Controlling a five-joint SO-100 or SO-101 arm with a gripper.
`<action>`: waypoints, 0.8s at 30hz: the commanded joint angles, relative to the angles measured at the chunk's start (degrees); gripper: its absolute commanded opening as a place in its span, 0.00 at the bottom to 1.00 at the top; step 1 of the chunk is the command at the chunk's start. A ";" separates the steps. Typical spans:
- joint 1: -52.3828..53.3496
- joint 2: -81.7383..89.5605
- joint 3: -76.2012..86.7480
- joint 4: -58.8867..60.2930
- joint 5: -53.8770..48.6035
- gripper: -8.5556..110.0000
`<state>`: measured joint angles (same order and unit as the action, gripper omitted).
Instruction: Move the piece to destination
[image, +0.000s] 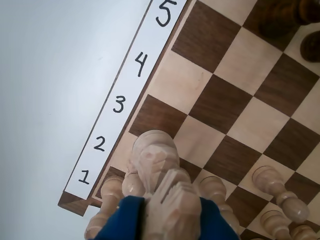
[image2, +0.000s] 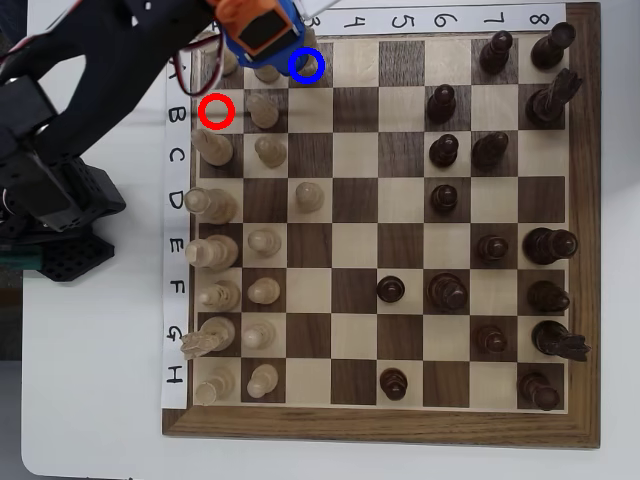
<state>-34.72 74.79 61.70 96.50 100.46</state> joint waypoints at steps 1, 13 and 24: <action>2.11 -0.62 -11.34 -0.70 31.11 0.07; 2.72 -6.42 -17.40 -0.97 32.26 0.07; 2.64 -9.76 -20.39 0.18 32.96 0.07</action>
<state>-34.19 64.69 53.44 96.50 100.46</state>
